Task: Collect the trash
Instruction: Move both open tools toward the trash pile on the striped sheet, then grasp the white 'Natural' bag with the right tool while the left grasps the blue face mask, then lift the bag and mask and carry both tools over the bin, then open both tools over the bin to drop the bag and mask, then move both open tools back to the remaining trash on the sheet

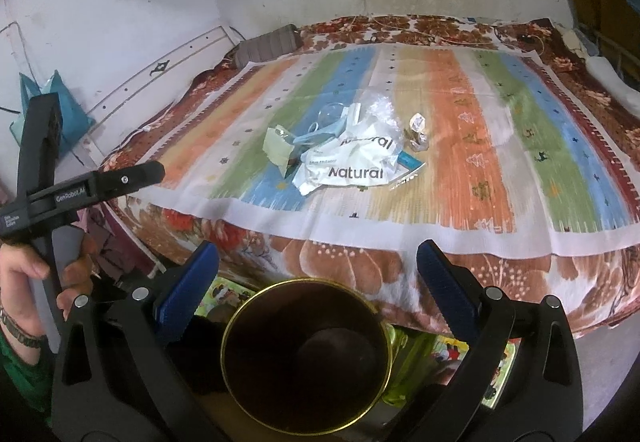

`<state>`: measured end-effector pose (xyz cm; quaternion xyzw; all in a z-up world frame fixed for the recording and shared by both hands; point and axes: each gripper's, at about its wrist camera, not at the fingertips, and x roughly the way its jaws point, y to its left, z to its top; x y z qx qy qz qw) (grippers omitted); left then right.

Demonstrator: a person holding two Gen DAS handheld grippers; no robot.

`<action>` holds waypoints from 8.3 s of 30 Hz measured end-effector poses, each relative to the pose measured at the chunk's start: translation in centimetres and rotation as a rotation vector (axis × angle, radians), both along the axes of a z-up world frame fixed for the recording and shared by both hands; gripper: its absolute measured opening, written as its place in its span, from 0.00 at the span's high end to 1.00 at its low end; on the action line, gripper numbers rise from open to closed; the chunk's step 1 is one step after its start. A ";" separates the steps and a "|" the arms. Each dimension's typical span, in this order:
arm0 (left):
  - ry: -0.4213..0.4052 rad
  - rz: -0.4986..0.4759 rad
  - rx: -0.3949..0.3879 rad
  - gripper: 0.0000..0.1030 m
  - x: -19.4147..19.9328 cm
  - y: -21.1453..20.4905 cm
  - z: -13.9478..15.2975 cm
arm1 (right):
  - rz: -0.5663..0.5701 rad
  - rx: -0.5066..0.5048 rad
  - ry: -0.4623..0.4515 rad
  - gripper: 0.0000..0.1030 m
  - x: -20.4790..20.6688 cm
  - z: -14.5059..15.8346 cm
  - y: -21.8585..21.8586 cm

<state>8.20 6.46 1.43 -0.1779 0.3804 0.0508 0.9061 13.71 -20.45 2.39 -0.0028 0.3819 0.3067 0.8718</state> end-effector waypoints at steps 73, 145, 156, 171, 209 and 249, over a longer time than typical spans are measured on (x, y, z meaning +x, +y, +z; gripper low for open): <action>0.067 -0.535 0.528 0.60 21.2 -3.0 -10.5 | -0.080 0.112 0.482 0.89 22.6 -9.4 8.5; -0.068 -0.247 -0.151 0.98 2.5 -3.2 1.5 | 0.061 -0.041 -0.079 1.00 0.3 1.3 2.3; -0.003 -0.210 -0.206 0.98 -1.9 -3.8 -1.2 | 0.096 -0.081 0.020 1.00 -3.0 -1.8 2.2; 0.297 -0.166 -0.188 0.98 -2.9 -6.0 -8.5 | 0.053 -0.203 0.288 1.00 -2.8 -8.3 2.4; 0.259 0.009 -0.119 0.30 -0.1 -1.0 -6.5 | -0.007 -0.093 0.270 0.43 1.4 -5.8 1.1; 0.121 -0.333 0.185 0.06 14.6 -1.9 -4.0 | -0.008 -0.055 0.001 0.10 16.7 -1.7 3.8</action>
